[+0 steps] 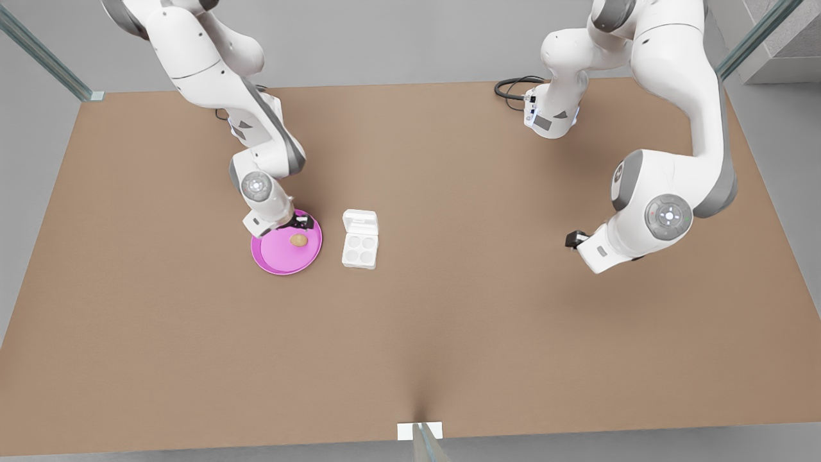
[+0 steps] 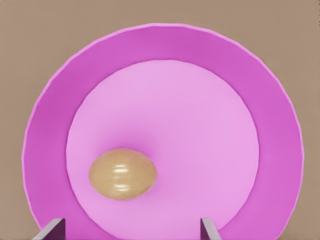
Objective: Pack egg into the box and close the box lid
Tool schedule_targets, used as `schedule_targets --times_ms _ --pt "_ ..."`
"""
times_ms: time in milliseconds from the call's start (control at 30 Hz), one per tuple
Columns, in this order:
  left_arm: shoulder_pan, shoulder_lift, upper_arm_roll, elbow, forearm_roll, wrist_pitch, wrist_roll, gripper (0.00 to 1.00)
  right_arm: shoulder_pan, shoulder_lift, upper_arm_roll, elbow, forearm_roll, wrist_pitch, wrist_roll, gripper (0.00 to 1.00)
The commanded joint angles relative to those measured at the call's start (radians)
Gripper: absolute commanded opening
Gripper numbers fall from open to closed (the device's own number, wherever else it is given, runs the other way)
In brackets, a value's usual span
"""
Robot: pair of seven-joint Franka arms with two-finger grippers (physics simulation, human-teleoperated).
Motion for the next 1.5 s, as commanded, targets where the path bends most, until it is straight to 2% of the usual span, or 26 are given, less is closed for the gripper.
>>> schedule_targets --times_ms 0,167,267,467,1167,1200,1267,1367,1467 --pt "0.001 0.0 0.0 0.0 0.001 0.006 0.015 1.0 -0.029 0.016 0.0 0.003 -0.007 0.069 0.124 1.0" --pt "0.002 0.003 0.0 -0.004 0.001 0.006 -0.045 1.0 -0.018 0.053 0.005 0.018 -0.011 0.095 0.121 1.0" --pt "0.001 -0.086 0.0 -0.047 0.001 -0.04 -0.059 1.0 -0.004 0.076 0.008 0.018 0.005 0.097 0.121 1.0" --pt "-0.005 -0.031 0.0 -0.044 0.001 -0.022 -0.059 1.0 0.002 0.107 0.006 0.02 0.037 0.123 0.124 1.0" --pt "-0.008 -0.023 0.0 -0.046 0.003 -0.002 -0.06 1.0 -0.017 0.176 0.005 0.041 0.019 0.158 0.075 1.0" --pt "-0.008 -0.023 0.0 -0.046 0.003 -0.002 -0.06 1.0 -0.018 0.177 0.005 0.041 0.019 0.158 0.075 0.89" --pt "-0.004 -0.023 0.0 -0.047 0.003 -0.002 -0.06 1.0 -0.02 0.174 0.005 0.041 0.019 0.158 0.075 0.82" --pt "-0.013 -0.031 0.0 -0.046 0.007 -0.003 -0.063 1.0 -0.023 0.171 0.005 0.041 0.019 0.158 0.075 0.77" --pt "-0.007 -0.026 0.0 -0.036 0.024 0.004 -0.076 1.0 -0.02 0.165 0.005 0.041 0.02 0.155 0.075 0.64"
